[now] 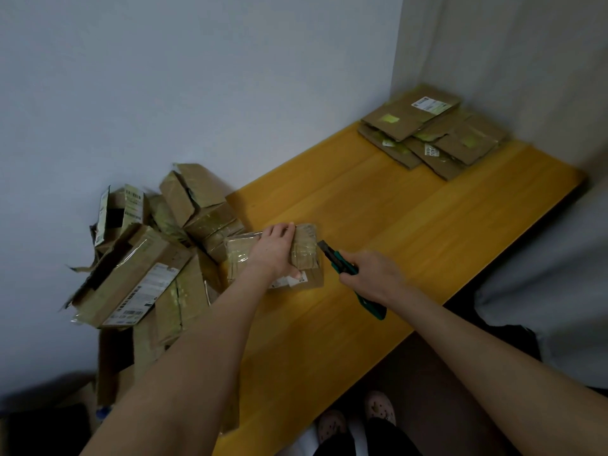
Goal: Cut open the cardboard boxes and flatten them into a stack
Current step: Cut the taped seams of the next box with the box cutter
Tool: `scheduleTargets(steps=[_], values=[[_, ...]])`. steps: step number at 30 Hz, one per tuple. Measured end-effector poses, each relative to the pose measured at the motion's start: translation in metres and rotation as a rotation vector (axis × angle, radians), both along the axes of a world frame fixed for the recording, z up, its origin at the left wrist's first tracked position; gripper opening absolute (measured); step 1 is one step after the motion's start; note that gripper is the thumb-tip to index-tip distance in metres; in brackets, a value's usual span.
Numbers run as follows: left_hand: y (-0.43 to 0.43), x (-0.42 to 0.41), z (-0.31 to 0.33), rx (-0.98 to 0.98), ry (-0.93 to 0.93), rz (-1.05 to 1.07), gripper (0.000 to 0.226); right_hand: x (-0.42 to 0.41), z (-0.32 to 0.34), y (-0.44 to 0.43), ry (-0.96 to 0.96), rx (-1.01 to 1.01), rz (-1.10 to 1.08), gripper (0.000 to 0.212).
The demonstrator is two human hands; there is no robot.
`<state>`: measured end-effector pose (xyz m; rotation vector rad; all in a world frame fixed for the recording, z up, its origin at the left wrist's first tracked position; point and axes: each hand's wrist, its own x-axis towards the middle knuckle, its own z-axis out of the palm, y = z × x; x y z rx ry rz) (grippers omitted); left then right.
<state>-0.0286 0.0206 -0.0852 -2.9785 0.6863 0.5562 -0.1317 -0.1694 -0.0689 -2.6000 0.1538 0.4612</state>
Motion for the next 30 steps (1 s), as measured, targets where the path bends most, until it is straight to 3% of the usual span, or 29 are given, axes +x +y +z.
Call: scheduleTargets(steps=[10, 13, 16, 22, 26, 30], values=[[-0.001, 0.003, 0.002, 0.017, 0.025, 0.011, 0.12, -0.009, -0.008, -0.001, 0.032, 0.037, 0.032, 0.054], [-0.001, 0.003, 0.005, 0.042, 0.012, 0.023, 0.118, -0.012, -0.015, -0.009, 0.062, 0.15, -0.146, 0.043], [-0.008, 0.0, 0.009, 0.045, -0.05, 0.06, 0.113, -0.016, -0.025, -0.01, 0.039, 0.455, -0.493, 0.022], [-0.03, -0.007, 0.026, -0.173, -0.047, 0.491, 0.123, 0.019, -0.015, 0.009, 0.053, 0.984, -0.778, 0.021], [-0.024, -0.017, 0.032, -0.356, 0.058, 0.689, 0.129, 0.043, -0.007, 0.032, 0.091, 1.042, -0.696, 0.03], [-0.002, -0.023, 0.027, -0.537, 0.056, 0.723, 0.103, 0.058, -0.002, 0.039, 0.123, 0.933, -0.594, 0.04]])
